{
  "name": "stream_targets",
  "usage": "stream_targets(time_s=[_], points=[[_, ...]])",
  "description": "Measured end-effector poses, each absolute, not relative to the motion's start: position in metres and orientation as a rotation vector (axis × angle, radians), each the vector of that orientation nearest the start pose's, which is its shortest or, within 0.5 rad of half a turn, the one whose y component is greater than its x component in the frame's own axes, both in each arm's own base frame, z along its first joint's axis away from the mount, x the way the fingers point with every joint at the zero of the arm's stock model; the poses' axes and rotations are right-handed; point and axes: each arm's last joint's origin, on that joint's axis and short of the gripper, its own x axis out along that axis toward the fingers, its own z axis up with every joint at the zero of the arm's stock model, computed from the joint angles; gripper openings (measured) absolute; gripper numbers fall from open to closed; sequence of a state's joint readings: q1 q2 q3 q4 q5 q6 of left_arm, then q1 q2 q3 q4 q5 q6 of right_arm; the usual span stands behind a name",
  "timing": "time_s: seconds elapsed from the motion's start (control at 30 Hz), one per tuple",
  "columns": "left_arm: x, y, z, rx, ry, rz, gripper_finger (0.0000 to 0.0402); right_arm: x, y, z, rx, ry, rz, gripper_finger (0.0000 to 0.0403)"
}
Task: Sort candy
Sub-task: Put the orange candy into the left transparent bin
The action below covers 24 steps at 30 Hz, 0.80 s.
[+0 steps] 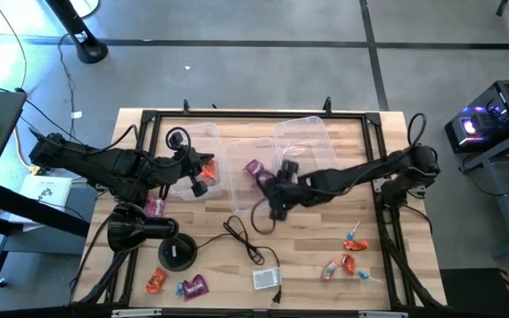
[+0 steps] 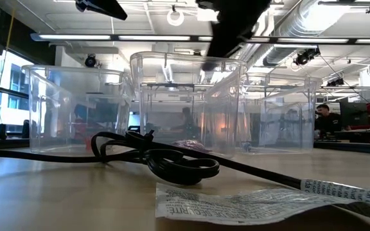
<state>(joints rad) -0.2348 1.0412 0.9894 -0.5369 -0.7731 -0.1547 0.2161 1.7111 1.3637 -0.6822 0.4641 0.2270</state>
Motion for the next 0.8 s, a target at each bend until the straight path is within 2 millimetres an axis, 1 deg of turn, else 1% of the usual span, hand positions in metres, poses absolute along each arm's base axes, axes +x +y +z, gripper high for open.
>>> stream_targets(time_s=[0.1,0.23,0.27,0.33,0.43,0.57,0.7,0.8], points=[[0.207,-0.029,0.329,0.139,0.479,0.56,0.0,0.338,0.084,0.253,-0.069,1.041,-0.243,0.0236],[0.207,-0.029,0.329,0.135,0.483,0.562,0.0,0.319,0.112,0.249,-0.026,1.148,-0.201,0.0236],[0.206,-0.029,0.328,0.136,0.486,0.562,0.0,0.315,0.118,0.248,-0.047,1.153,-0.208,0.0236],[0.206,-0.029,0.328,0.141,0.491,0.562,0.0,0.312,0.126,0.249,-0.114,1.106,-0.249,0.0236],[0.207,-0.027,0.329,0.141,0.489,0.569,0.0,0.314,0.128,0.258,-0.179,1.027,-0.32,0.0236],[0.206,-0.026,0.328,0.131,0.493,0.578,0.0,0.321,0.122,0.269,-0.199,0.96,-0.365,0.0236],[0.206,-0.026,0.328,0.132,0.494,0.577,0.0,0.326,0.123,0.285,-0.223,0.923,-0.35,0.0236],[0.206,-0.026,0.327,0.141,0.503,0.576,0.0,0.325,0.129,0.3,-0.234,0.906,-0.322,0.0236]])
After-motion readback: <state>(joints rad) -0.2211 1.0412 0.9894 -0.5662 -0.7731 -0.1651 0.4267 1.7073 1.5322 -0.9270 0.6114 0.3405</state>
